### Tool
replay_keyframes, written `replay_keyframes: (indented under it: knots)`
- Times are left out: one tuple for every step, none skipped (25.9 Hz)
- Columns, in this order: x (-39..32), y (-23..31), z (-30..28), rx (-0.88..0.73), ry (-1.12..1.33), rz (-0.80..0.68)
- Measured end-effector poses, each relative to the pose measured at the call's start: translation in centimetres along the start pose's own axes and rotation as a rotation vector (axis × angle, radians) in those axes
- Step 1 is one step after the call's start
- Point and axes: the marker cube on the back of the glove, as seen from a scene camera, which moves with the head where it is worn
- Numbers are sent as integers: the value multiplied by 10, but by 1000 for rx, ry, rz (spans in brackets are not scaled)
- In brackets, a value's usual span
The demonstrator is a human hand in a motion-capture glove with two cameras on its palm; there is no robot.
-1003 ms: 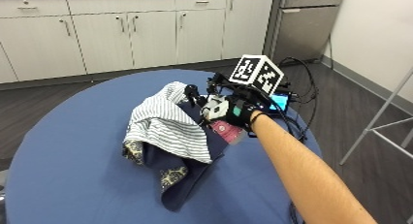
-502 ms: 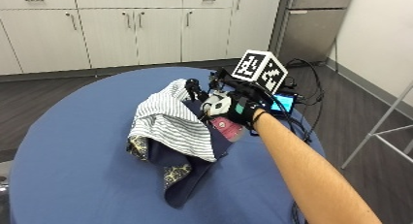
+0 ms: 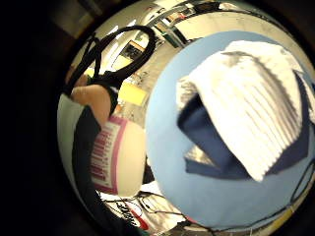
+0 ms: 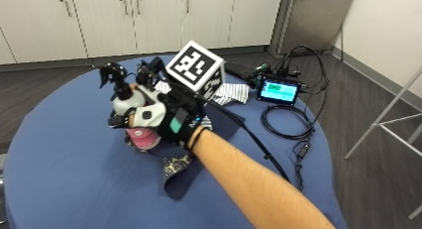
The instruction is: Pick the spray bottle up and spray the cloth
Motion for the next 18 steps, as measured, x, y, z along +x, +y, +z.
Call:
replay_keyframes:
  knots:
    - [4,-6,14,-2,-19,-16]
    - [10,-11,27,-2,-34,-27]
    - [17,-15,40,-1,-44,-33]
    - [26,-18,51,1,-48,-33]
    - [36,-20,61,2,-50,-28]
    - [46,-20,70,3,-53,-19]
    - [55,-20,79,5,-58,-7]
    - [63,-19,85,9,-65,3]
    - [70,-18,90,15,-70,12]
    - [76,-18,92,24,-71,17]
    - [80,-17,92,34,-66,20]
    - [82,-17,90,44,-57,19]
    - [83,-18,87,55,-47,16]
    - [83,-18,83,66,-38,11]
    - [82,-19,79,75,-32,5]
    - [80,-19,75,82,-29,0]
    - [78,-20,71,85,-29,-4]
    - [76,-21,68,86,-31,-9]
